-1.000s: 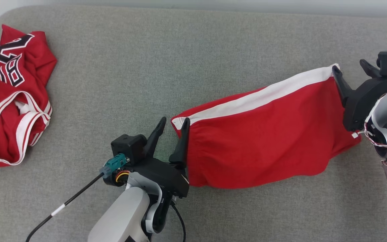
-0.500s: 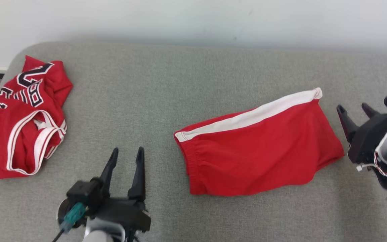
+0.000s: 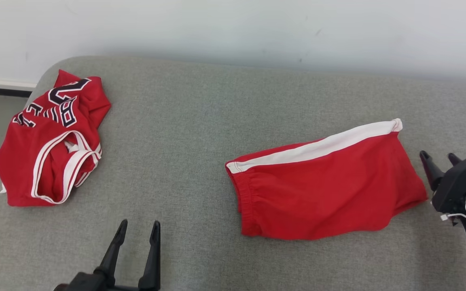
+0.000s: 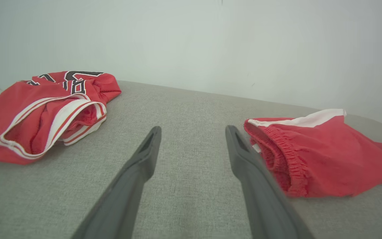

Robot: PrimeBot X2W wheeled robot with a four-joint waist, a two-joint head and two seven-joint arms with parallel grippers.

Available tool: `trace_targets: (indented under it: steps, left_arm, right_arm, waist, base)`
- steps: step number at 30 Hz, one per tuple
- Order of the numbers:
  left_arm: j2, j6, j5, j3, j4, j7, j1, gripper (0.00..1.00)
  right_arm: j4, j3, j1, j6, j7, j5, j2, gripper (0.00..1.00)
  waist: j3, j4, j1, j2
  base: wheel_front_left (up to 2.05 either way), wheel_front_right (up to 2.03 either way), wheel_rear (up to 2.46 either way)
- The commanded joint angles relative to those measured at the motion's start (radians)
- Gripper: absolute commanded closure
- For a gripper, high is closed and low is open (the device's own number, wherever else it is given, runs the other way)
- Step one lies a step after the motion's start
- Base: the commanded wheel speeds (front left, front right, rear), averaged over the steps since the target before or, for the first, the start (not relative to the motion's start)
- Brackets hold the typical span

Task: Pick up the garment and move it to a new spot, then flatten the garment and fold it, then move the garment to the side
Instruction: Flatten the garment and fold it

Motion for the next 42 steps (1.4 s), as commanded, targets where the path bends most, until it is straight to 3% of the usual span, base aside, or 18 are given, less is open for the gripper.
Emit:
trace_targets:
  steps: [1, 22, 28, 29, 30, 31, 42]
  left_arm:
    - [-0.005, -0.006, 0.019, 0.008, -0.001, -0.003, 0.015, 0.00]
    - [-0.031, -0.023, 0.074, 0.007, -0.022, -0.003, 0.075, 0.00]
    - [-0.034, -0.023, 0.065, -0.002, -0.015, -0.003, 0.074, 0.00]
    - [-0.034, -0.023, 0.062, -0.003, -0.013, -0.003, 0.075, 0.00]
    - [-0.034, -0.023, 0.064, -0.002, -0.010, -0.003, 0.075, 0.00]
    - [-0.035, -0.023, 0.062, -0.001, -0.008, -0.003, 0.075, 0.00]
    - [-0.037, -0.023, 0.052, -0.005, 0.012, -0.003, 0.076, 0.00]
  right_arm:
    - [0.009, -0.013, -0.005, -0.002, 0.003, -0.002, 0.000, 0.00]
    - [0.116, -0.132, -0.053, -0.002, 0.089, -0.095, 0.012, 0.00]
    - [0.166, -0.113, -0.021, -0.001, 0.182, -0.099, 0.051, 0.00]
    - [0.164, -0.105, -0.014, 0.000, 0.196, -0.093, 0.058, 0.50]
    - [0.161, -0.099, -0.008, 0.001, 0.204, -0.089, 0.059, 0.86]
    - [0.156, -0.095, -0.002, 0.001, 0.207, -0.086, 0.060, 1.00]
    - [0.102, -0.153, 0.023, -0.003, 0.125, -0.135, 0.010, 1.00]
  waist:
    - [0.010, 0.010, 0.0001, 0.0001]
    - [0.134, 0.109, 0.0001, 0.0001]
    - [0.138, 0.115, 0.0001, 0.0001]
    - [0.137, 0.114, 0.0001, 0.0001]
    - [0.136, 0.112, 0.0001, 0.0001]
    - [0.135, 0.110, 0.0001, 0.0001]
    - [0.093, 0.070, 0.0001, 0.0001]
  base:
    - [0.00, 0.00, 0.00]
    - [0.00, 0.00, 0.00]
    - [0.00, 0.00, 0.00]
    - [0.00, 0.00, 0.00]
    - [0.00, 0.00, 0.00]
    - [0.00, 0.00, 0.00]
    - [0.00, 0.00, 0.00]
